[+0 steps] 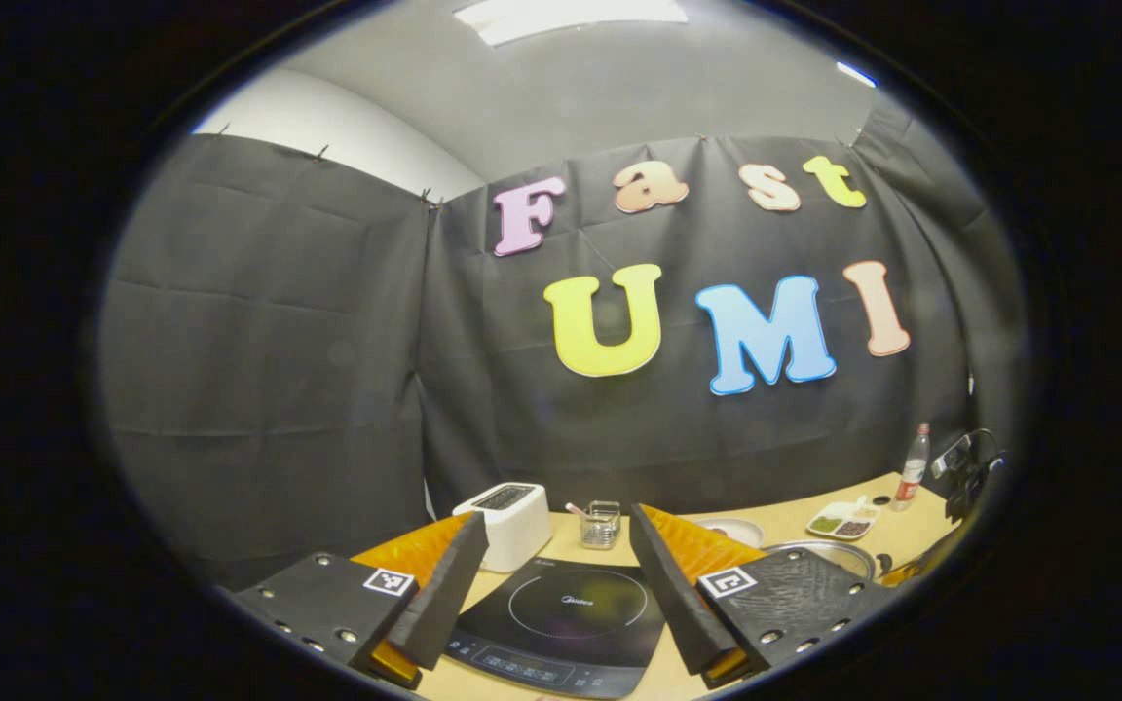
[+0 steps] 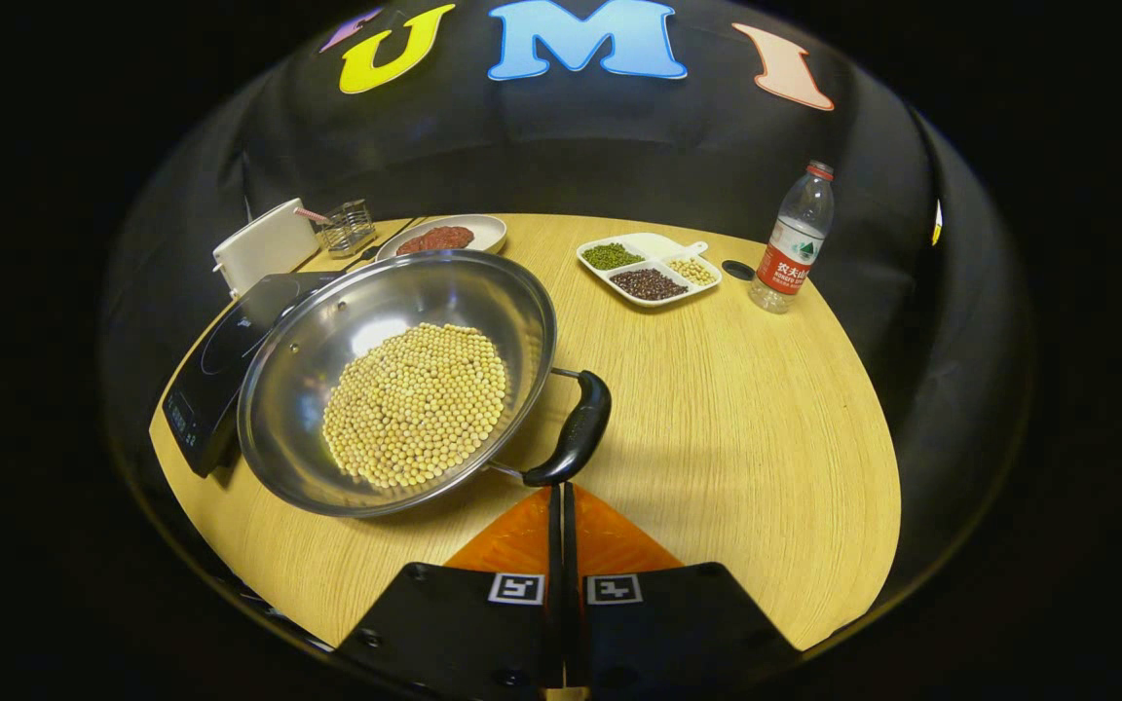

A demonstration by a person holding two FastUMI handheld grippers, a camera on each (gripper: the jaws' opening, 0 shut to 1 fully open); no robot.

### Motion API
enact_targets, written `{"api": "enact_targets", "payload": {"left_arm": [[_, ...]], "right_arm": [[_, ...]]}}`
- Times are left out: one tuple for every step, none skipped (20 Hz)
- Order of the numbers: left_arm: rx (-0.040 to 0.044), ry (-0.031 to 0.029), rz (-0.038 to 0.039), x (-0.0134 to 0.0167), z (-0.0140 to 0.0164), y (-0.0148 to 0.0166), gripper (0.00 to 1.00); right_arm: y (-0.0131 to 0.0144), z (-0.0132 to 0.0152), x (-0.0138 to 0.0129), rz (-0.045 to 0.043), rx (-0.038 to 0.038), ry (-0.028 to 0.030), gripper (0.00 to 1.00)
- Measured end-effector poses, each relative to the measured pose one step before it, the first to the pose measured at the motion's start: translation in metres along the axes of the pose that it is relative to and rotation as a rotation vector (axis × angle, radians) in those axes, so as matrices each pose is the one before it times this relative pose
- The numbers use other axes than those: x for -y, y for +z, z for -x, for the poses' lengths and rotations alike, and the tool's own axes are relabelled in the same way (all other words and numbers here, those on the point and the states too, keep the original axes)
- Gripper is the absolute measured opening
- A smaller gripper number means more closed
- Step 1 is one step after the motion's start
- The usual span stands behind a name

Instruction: First push the handle of the pot to place it horizontally, then grasp the pot with both hands and set it on the induction cooktop.

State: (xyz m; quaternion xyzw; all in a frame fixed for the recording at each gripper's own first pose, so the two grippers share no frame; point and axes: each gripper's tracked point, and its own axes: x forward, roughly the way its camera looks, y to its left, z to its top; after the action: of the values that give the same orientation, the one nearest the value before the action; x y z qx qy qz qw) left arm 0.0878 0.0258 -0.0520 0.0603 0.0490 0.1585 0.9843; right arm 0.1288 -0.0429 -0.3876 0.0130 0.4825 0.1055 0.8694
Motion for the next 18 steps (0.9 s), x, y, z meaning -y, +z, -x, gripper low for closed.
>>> {"api": "enact_targets", "payload": {"left_arm": [[-0.00258,0.00233,-0.00236,-0.00100,0.00102,-0.00046,0.87],[-0.00279,0.00219,-0.00044,-0.00005,0.00004,-0.00104,0.90],[-0.00275,0.00178,-0.00007,0.00020,0.00105,-0.00030,0.90],[-0.00334,-0.00001,-0.00041,-0.00033,0.00006,-0.00214,0.90],[-0.00359,-0.00078,-0.00225,0.00040,-0.00036,-0.00208,0.87],[-0.00337,-0.00175,-0.00422,0.00229,0.00032,-0.00237,0.90],[-0.00220,-0.00284,-0.00317,0.00177,0.00003,-0.00143,0.90],[-0.00335,-0.00639,-0.00003,0.00334,-0.00169,-0.00269,0.87],[-0.00777,-0.00970,0.00390,0.00388,-0.00171,-0.00327,0.87],[-0.00777,-0.01201,0.00721,0.00470,-0.00276,-0.00357,0.87],[-0.00999,-0.01282,0.00707,0.00517,-0.00264,-0.00524,0.87],[-0.01062,-0.01323,0.00655,0.00447,-0.00275,-0.00515,0.88],[-0.01127,-0.01218,0.00553,0.00387,-0.00346,-0.00399,0.88],[-0.00906,-0.01346,0.00565,0.00453,-0.00327,-0.00492,0.88],[-0.00858,-0.01732,0.00810,0.00568,-0.00399,-0.00309,0.88],[-0.00940,-0.01850,0.00802,0.00599,-0.00504,-0.00292,0.88],[-0.01212,-0.01919,0.00726,0.00548,-0.00618,-0.00451,0.88],[-0.01530,-0.02262,0.00582,0.00596,-0.00582,-0.00375,0.88]], "right_arm": [[0.00188,-0.00159,0.00170,-0.00288,0.00278,-0.00367,0.02],[0.00288,-0.00135,0.00195,-0.00604,0.00540,-0.00436,0.02],[0.00287,-0.00280,0.00168,-0.00937,0.00393,-0.00280,0.02],[0.00227,-0.00043,0.00159,-0.01245,0.00560,-0.00219,0.02],[0.00134,0.00067,0.00209,-0.01333,0.00707,-0.00367,0.02],[0.00308,0.00155,0.00241,-0.00962,0.01179,-0.00355,0.02],[0.00476,0.00388,0.00097,-0.00788,0.02324,-0.00015,0.02],[0.00543,0.00503,0.00299,-0.00669,0.02631,-0.00447,0.02],[0.00646,0.00595,0.00275,-0.00842,0.03290,-0.00621,0.02],[0.00708,0.00537,0.00174,-0.01295,0.03521,-0.00086,0.02],[0.00523,0.00923,-0.00100,-0.01755,0.02800,0.00693,0.02],[0.00543,0.00502,-0.00023,-0.01936,0.02192,0.00601,0.03],[0.00401,0.00558,-0.00178,-0.02007,0.02007,0.01079,0.10],[0.00685,0.00390,-0.00007,-0.01234,0.02063,0.00227,0.22],[0.00462,0.00528,-0.00148,-0.01053,0.02400,0.00853,0.48],[0.00466,0.00424,-0.00367,-0.00621,0.01767,0.01273,0.67],[0.00398,0.00472,-0.00032,0.00015,0.01630,0.00107,0.87],[0.00488,0.00036,-0.00038,0.00635,0.01941,-0.00733,0.99]]}}
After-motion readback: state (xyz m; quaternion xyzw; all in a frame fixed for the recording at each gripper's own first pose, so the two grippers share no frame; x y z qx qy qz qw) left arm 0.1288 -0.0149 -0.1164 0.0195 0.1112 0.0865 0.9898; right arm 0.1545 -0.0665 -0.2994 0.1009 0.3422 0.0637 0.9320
